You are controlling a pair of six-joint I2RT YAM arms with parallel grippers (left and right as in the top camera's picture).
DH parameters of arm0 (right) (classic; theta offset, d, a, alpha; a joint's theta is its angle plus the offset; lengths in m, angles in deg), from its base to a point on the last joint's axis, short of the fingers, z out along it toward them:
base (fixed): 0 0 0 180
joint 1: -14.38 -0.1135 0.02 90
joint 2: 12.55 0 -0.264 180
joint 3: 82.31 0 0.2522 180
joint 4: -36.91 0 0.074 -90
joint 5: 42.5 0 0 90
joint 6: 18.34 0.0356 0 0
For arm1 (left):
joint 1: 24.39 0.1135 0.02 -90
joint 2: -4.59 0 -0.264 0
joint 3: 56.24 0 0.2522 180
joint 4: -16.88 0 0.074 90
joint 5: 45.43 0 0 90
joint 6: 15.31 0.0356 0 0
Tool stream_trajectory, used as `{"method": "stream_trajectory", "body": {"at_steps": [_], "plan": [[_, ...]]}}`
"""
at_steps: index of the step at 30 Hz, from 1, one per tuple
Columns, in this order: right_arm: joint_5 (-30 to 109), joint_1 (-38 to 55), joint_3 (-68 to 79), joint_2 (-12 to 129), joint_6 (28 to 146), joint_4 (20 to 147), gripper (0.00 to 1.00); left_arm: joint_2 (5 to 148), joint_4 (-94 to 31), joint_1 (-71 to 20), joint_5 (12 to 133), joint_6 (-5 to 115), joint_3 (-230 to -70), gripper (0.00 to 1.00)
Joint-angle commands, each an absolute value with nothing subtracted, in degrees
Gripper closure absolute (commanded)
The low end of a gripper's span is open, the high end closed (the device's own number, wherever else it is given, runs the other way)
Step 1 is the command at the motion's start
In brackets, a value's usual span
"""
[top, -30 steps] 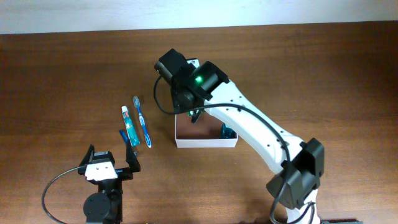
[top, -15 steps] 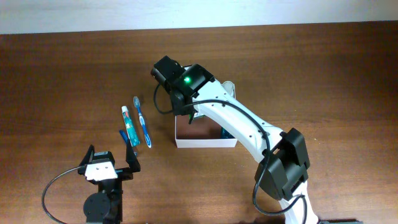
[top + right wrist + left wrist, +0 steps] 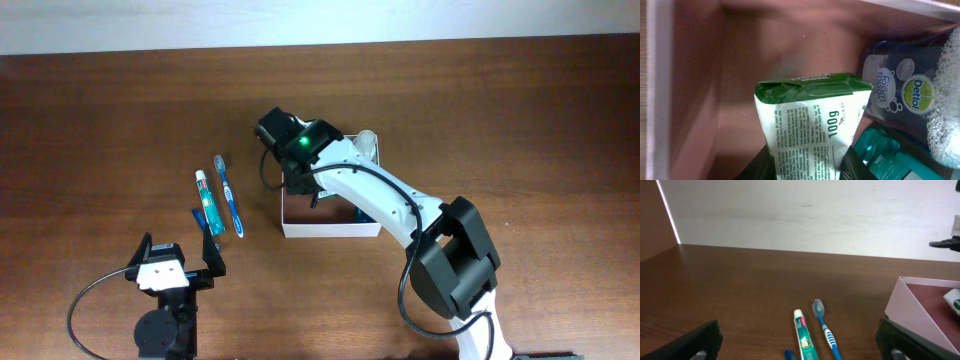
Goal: Pack container
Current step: 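Lower the soap bar into the box and open the right gripper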
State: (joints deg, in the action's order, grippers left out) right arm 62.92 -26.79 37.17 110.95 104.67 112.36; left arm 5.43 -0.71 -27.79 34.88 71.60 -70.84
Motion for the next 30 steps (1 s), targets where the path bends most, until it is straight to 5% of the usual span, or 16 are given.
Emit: {"method": "stream_trajectory", "body": {"at_steps": [1, 30], "plan": [[63.86, -26.28, 36.18, 111.06, 105.2, 110.44, 0.73, 4.93, -0.6, -27.48, 34.24, 70.83, -70.54, 0.01], [62.96, -26.04, 30.98, 114.27, 106.51, 100.71, 0.73, 4.93, -0.6, -27.48, 34.24, 70.85, -70.54, 0.01]]}}
